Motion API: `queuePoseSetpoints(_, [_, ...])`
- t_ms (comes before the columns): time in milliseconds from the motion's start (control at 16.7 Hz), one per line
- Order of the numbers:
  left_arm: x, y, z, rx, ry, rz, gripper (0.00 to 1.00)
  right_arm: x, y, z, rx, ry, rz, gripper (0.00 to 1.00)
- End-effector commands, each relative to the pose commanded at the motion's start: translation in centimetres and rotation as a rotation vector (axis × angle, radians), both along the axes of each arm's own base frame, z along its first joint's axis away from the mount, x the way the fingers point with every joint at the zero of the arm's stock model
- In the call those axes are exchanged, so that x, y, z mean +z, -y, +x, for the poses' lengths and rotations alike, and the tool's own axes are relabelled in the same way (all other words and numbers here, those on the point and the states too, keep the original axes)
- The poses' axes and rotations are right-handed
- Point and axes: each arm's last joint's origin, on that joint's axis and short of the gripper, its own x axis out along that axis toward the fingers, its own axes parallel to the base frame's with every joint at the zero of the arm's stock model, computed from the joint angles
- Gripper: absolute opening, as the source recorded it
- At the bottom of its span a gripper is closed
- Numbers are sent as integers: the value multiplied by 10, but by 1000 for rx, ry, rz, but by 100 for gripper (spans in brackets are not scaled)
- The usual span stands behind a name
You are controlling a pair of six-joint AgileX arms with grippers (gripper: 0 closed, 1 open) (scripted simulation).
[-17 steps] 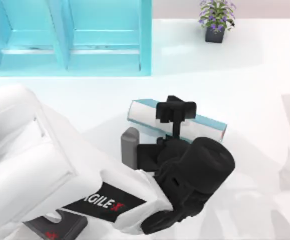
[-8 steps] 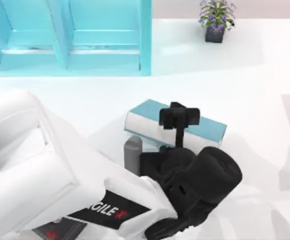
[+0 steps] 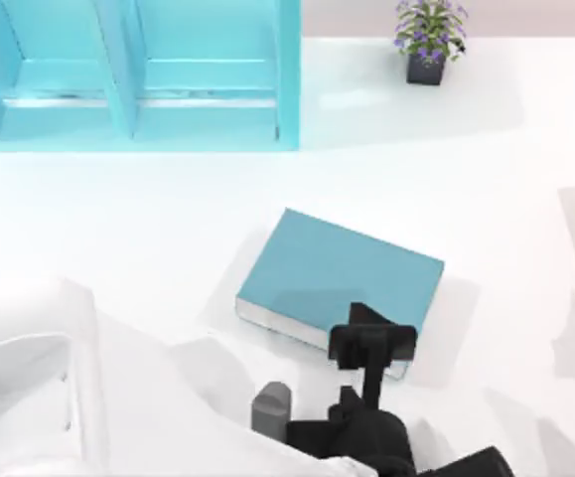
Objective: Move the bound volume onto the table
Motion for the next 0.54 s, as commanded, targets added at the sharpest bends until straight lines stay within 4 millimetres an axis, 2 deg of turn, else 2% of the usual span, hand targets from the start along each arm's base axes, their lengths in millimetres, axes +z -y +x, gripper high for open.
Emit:
queuePoseSetpoints(240, [11,-9,-35,6,49,-15,100,0,0,0,0,0,0,100])
queuePoseSetpoints(540, [20,-13,-47,3,79,-37,100,0,0,0,0,0,0,100])
